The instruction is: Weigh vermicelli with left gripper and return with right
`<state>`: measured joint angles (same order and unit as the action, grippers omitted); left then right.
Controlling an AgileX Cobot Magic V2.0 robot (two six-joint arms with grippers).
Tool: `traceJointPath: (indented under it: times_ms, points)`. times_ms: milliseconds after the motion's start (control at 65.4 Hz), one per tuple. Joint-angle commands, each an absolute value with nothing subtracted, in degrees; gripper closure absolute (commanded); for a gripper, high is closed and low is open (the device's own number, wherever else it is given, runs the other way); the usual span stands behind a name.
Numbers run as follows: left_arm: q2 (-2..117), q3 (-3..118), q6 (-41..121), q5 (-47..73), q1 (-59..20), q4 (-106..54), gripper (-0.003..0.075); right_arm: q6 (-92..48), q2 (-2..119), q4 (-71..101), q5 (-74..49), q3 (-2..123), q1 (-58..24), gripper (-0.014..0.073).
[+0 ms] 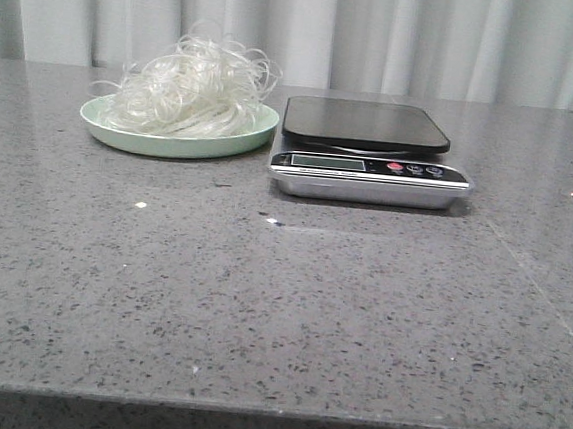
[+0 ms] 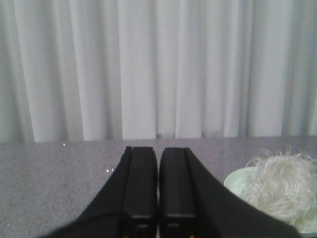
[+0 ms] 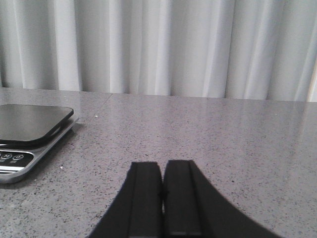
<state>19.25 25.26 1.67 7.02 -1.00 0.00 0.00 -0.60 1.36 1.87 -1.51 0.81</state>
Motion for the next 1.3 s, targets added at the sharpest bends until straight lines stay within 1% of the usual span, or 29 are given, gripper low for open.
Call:
traceJointPath:
  times_ms: [0, 214, 291, 337, 383, 413, 428, 490, 581, 612, 734, 887, 1132, 1285]
  points:
    - [22.4, 27.3, 1.2, 3.5, -1.4, 0.0, 0.0586, 0.0, -1.5, 1.0, 6.2, -1.1, 0.9, 0.0433]
    - [25.6, 26.9, 1.2, 3.2, -2.7, -1.0, 0.0584, 0.0, -1.5, 1.0, 6.2, -1.1, 0.9, 0.0433]
    - [27.2, 27.7, 1.2, 2.8, -4.1, -0.9, 0.0564, 0.0, -1.5, 1.0, 6.2, -1.1, 0.9, 0.0433]
    - [28.4, 28.4, 1.2, 3.3, -5.3, -0.5, 0.0524, 0.0, -1.5, 1.0, 6.2, -1.1, 0.9, 0.0433]
    - [29.9, 29.8, 1.2, 4.1, -7.0, -0.4, 0.0461, 0.0, -1.5, 1.0, 6.2, -1.1, 0.9, 0.0433]
    - [31.3, 31.0, 1.2, 4.6, -8.0, -0.4, 0.0405, 0.0, -1.5, 1.0, 6.2, -1.1, 0.9, 0.0433]
    - [31.5, 31.2, 1.2, 4.6, -8.4, -0.4, 0.0393, 0.0, -1.5, 1.0, 6.2, -1.1, 0.9, 0.0433]
    - [34.5, 33.5, 1.2, 4.6, -10.5, -0.4, 0.0277, 0.0, -1.5, 1.0, 6.2, -1.1, 0.9, 0.0433]
    - [39.9, 37.7, 1.2, 5.2, -13.4, -0.4, 0.0174, 0.0, -1.5, 1.0, 6.2, -1.1, 0.9, 0.0433]
    - [42.3, 39.3, 1.2, 6.2, -14.2, -0.4, 0.0159, 0.0, -1.5, 1.0, 6.2, -1.1, 0.9, 0.0433]
    - [51.8, 47.8, 1.2, 11.0, -18.0, -0.4, 0.0153, 0.0, -1.5, 1.0, 6.2, -1.1, 0.9, 0.0433]
    - [66.6, 61.1, 1.2, 17.2, -21.4, -0.4, 0.0153, 0.0, -1.5, 1.0, 6.2, -1.1, 0.9, 0.0433]
    - [86.0, 79.8, 1.2, 32.4, -22.1, -2.5, 0.0153, 0.0, -1.5, 1.0, 6.2, -1.1, 0.9, 0.0433]
    - [94.8, 88.6, 1.2, 38.7, -22.4, -4.9, 0.0153, 0.0, -1.5, 1.0, 6.2, -1.1, 0.9, 0.0433]
